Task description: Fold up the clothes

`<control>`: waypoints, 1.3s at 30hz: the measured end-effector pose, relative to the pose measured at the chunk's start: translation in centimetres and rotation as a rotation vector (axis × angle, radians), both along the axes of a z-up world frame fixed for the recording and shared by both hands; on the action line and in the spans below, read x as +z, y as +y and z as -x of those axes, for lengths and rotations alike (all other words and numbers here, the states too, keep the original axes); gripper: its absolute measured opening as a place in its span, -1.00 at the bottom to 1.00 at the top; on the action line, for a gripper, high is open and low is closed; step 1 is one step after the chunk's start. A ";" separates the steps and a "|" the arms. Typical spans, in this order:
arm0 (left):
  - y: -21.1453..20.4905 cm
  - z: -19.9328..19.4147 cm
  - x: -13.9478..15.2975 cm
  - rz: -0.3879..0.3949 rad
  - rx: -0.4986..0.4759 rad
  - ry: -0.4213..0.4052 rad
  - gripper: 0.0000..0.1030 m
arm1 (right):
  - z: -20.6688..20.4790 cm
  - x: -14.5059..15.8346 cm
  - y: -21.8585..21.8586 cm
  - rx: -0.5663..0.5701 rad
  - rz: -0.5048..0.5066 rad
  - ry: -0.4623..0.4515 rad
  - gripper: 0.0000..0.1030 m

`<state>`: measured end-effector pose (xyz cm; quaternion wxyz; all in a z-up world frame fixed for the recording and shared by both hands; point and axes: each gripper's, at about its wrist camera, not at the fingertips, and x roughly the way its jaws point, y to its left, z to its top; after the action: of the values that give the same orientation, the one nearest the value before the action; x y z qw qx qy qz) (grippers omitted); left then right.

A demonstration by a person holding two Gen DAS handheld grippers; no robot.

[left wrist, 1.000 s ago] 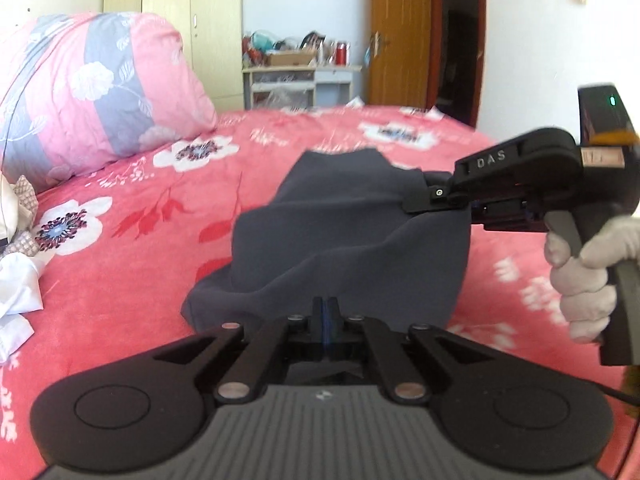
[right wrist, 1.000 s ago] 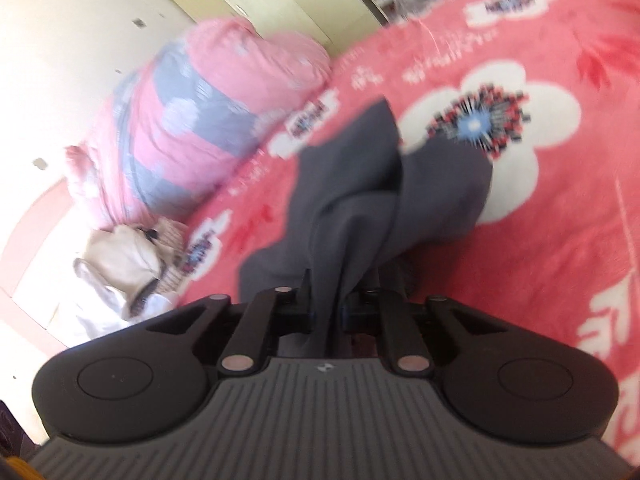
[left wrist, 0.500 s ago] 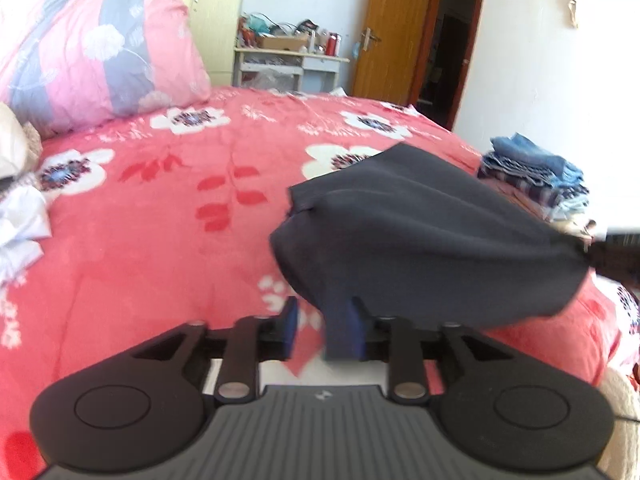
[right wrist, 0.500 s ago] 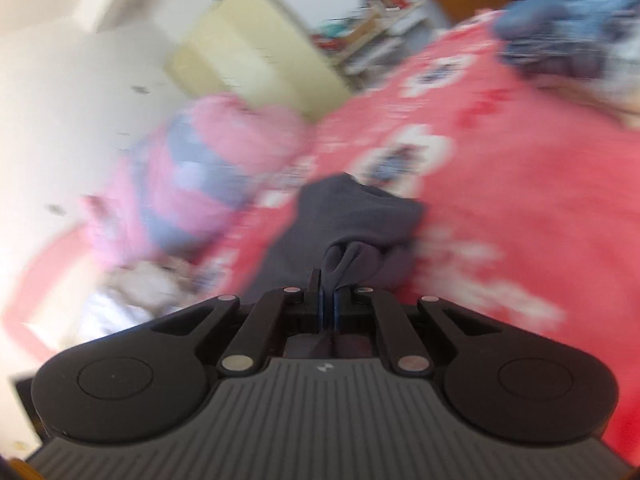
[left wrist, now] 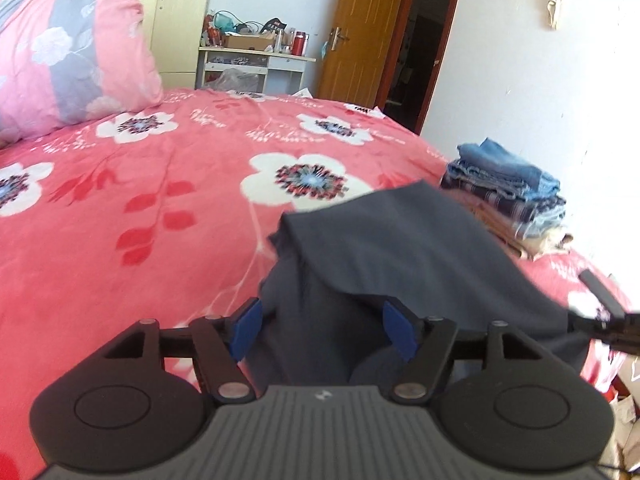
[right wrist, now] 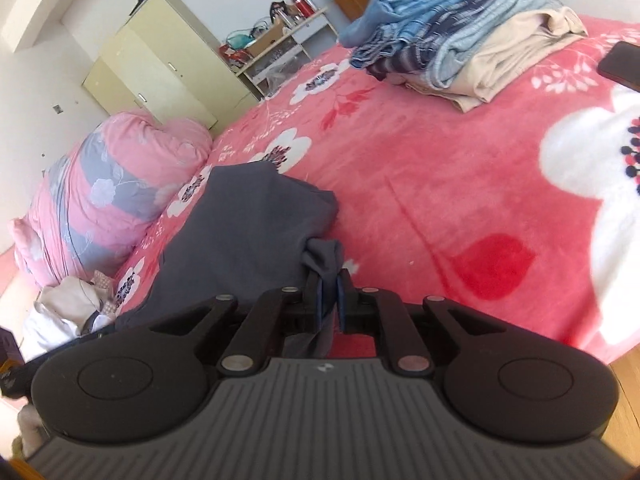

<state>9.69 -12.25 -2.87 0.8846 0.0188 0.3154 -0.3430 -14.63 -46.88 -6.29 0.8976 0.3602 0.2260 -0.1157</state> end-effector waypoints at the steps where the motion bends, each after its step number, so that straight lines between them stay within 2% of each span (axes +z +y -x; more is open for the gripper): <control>1: -0.8 -0.5 0.3 0.005 -0.015 -0.002 0.41 | 0.3 0.1 -0.3 -0.006 -0.002 -0.003 -0.64; 3: -2.7 -1.3 0.7 -0.006 -0.053 -0.007 0.54 | 0.8 0.4 -1.0 -0.016 -0.004 -0.011 -0.30; 4: -3.8 -1.6 0.8 -0.020 -0.074 -0.010 0.57 | 1.0 0.5 -1.2 -0.017 0.008 -0.018 -0.21; 5: -4.9 -2.0 1.0 -0.034 -0.096 -0.013 0.69 | 1.2 0.6 -1.5 -0.017 0.019 -0.023 -0.06; 6: -6.0 -2.3 1.1 -0.050 -0.118 -0.016 0.79 | 1.2 0.6 -1.8 -0.014 0.030 -0.034 0.04; 9: -9.8 -2.7 0.0 -0.145 -0.166 -0.030 0.73 | -0.2 0.2 -2.8 0.018 0.036 -0.045 0.14; 10: -11.0 -2.6 -0.7 -0.189 -0.171 -0.038 0.63 | -1.0 0.0 -3.2 0.028 0.029 -0.046 0.14; 12: -12.7 -2.2 -2.1 -0.277 -0.177 -0.055 0.00 | -3.1 -0.4 -3.8 0.060 0.012 -0.059 0.15; 13: -13.3 -2.0 -2.8 -0.307 -0.175 -0.055 -0.13 | -4.1 -0.5 -4.0 0.077 0.004 -0.065 0.15; 14: -13.4 -1.8 -3.3 -0.316 -0.176 -0.050 -0.39 | -5.4 -0.7 -4.2 0.098 -0.004 -0.067 0.16; 15: -13.2 -1.4 -3.5 -0.313 -0.176 -0.051 -0.53 | -6.7 -0.9 -4.4 0.119 -0.013 -0.069 0.16; 18: -12.3 -0.4 -4.1 -0.307 -0.176 -0.050 -0.71 | -10.9 -1.8 -4.6 0.194 -0.062 -0.047 0.16; 19: -11.7 0.0 -4.0 -0.307 -0.178 -0.041 -0.73 | -12.2 -2.2 -4.6 0.226 -0.082 -0.033 0.14; 20: -11.1 0.4 -4.0 -0.308 -0.179 -0.032 -0.76 | -13.3 -2.6 -4.2 0.266 -0.106 -0.016 -0.04; 21: -10.5 0.8 -3.9 -0.308 -0.181 -0.024 -0.79 | -14.0 -2.8 -3.6 0.305 -0.127 -0.011 -0.47; 22: -9.9 1.1 -3.8 -0.308 -0.181 -0.013 -0.80 | -14.3 -2.7 -2.7 0.337 -0.135 -0.019 -0.63; 24: -8.0 1.8 -3.8 -0.295 -0.173 0.025 -0.81 | -14.2 -2.0 -0.4 0.394 -0.119 -0.058 -0.77; 28: -3.2 3.1 -3.4 -0.210 -0.145 0.122 -0.81 | -12.8 -0.3 5.3 0.536 -0.055 -0.160 -0.83; 31: 1.0 4.3 -2.5 -0.150 -0.092 0.152 -0.79 | -12.2 0.2 10.0 0.650 0.004 -0.162 -0.84; 33: 3.8 5.3 -1.5 -0.132 -0.038 0.124 -0.77 | -11.8 0.2 12.8 0.722 0.040 -0.153 -0.85; 37: 8.1 7.0 1.3 -0.140 0.066 0.016 -0.63 | -11.1 -0.5 17.8 0.859 0.075 -0.124 -0.88; 39: 8.6 7.5 2.5 -0.148 0.075 -0.024 -0.49 | -11.0 -1.2 20.3 0.918 0.104 -0.096 -0.88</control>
<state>2.24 -3.63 -0.38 0.8966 0.0763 0.3299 -0.2853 -3.67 -26.55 -7.49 0.8824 0.1823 0.3140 0.2994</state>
